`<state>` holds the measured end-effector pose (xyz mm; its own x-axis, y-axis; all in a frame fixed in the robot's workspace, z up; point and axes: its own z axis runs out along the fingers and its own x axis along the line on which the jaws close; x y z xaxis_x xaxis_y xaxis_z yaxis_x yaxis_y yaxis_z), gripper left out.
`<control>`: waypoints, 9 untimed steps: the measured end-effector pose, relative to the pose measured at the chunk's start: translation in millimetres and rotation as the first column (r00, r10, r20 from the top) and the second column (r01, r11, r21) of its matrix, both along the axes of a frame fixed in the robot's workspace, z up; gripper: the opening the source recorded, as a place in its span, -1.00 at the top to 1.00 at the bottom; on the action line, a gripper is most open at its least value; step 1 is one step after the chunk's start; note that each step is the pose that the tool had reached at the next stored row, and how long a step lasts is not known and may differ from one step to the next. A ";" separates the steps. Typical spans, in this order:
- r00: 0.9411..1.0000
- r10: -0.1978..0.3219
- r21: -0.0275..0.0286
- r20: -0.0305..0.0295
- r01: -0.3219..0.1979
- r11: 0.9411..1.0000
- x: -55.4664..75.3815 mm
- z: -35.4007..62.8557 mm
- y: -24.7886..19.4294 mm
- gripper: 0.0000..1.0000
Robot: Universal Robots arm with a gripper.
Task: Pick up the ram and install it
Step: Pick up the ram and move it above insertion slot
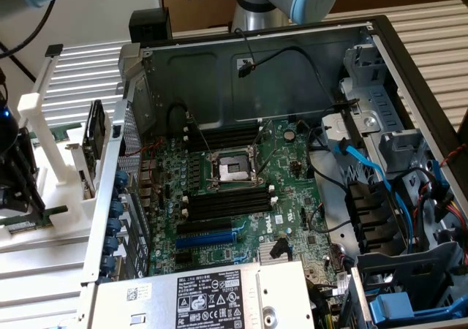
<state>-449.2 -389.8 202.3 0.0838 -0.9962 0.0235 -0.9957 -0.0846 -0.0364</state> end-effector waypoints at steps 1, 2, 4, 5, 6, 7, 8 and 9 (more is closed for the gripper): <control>1.000 0.000 0.000 0.000 0.000 1.000 0.0 -0.5 0.0 0.51; 1.000 0.000 0.000 0.001 0.000 1.000 0.0 -0.9 0.0 0.51; 1.000 0.000 0.000 0.001 0.000 1.000 0.0 -1.1 0.0 0.51; 1.000 0.000 0.000 0.001 0.000 1.000 0.0 -1.1 0.0 0.51; 1.000 0.000 0.000 0.001 0.000 1.000 0.0 -1.1 0.0 0.51; 1.000 0.000 0.000 0.001 0.000 1.000 0.0 -1.1 0.0 0.51; 1.000 0.000 0.000 0.001 0.000 1.000 0.0 -1.1 0.1 0.51; 1.000 0.000 0.000 0.001 0.000 1.000 0.0 -1.1 0.0 0.51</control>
